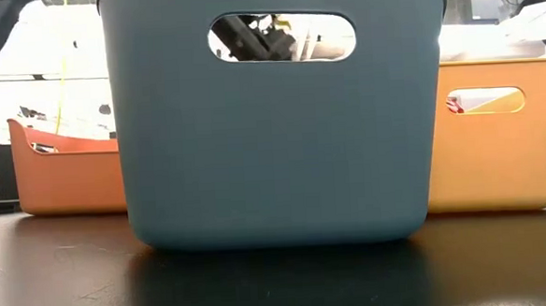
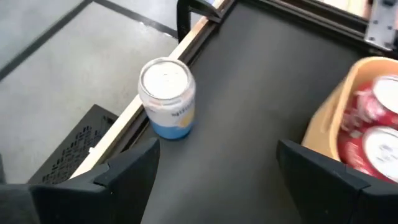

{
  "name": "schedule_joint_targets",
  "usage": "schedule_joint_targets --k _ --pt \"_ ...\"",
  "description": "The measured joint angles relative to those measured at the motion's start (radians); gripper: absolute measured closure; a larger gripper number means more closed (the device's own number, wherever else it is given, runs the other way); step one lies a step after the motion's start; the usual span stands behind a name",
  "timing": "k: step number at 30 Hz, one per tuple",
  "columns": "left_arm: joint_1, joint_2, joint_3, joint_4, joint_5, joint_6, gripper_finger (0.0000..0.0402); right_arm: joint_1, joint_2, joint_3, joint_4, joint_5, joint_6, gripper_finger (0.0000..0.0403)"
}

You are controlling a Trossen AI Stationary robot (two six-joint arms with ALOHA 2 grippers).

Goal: Sort soda cans
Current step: Put the top blue-white soda can into the blue bin

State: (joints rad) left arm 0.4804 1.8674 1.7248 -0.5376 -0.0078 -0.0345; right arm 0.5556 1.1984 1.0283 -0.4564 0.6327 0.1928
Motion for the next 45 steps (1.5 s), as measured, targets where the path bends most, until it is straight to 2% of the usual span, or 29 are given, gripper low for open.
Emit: schedule_joint_targets --k 5,9,12,15,20,23,28,33,35,38,42,45 --pt "0.022 0.077 0.08 -0.048 0.008 -0.019 0.0082 -0.001 0.0 0.0 -0.001 0.0 -0.002 0.0035" --pt "0.009 0.041 0.089 -0.08 0.01 0.015 0.0082 -0.021 0.0 0.0 0.015 0.006 0.007 0.0035" --pt "-0.01 -0.027 0.081 -0.076 0.01 0.053 0.0082 -0.06 0.0 -0.001 0.073 0.082 0.009 0.0035" --pt "-0.033 -0.118 0.037 -0.037 0.001 0.083 0.0082 -0.139 0.0 -0.004 0.126 0.099 -0.018 0.0035" --pt "-0.068 -0.323 -0.14 0.066 -0.024 0.103 0.0082 -0.36 0.001 -0.005 0.185 0.088 -0.084 0.0035" --pt "-0.081 -0.469 -0.305 0.167 -0.028 0.094 0.0082 -0.532 0.001 -0.005 0.195 0.006 -0.084 0.0035" --pt "-0.096 -0.68 -0.589 0.335 -0.04 0.029 0.0082 -0.83 0.008 0.022 0.206 -0.278 -0.065 0.0035" --pt "-0.101 -0.83 -0.79 0.428 -0.047 -0.014 0.0082 -1.062 0.116 0.135 0.199 -0.495 -0.067 0.0035" --pt "-0.101 -0.869 -0.85 0.449 -0.05 -0.023 0.0082 -1.12 0.19 0.206 0.157 -0.56 -0.084 0.0035" --pt "-0.101 -0.918 -0.918 0.485 -0.053 -0.033 0.0082 -1.17 0.321 0.329 0.044 -0.604 -0.122 0.0035" --pt "-0.101 -0.963 -0.973 0.499 -0.057 -0.028 0.0082 -1.201 0.482 0.484 -0.137 -0.615 -0.172 0.0035" --pt "-0.099 -0.995 -0.974 0.502 -0.064 -0.016 0.0082 -1.213 0.576 0.581 -0.209 -0.616 -0.193 0.0035"
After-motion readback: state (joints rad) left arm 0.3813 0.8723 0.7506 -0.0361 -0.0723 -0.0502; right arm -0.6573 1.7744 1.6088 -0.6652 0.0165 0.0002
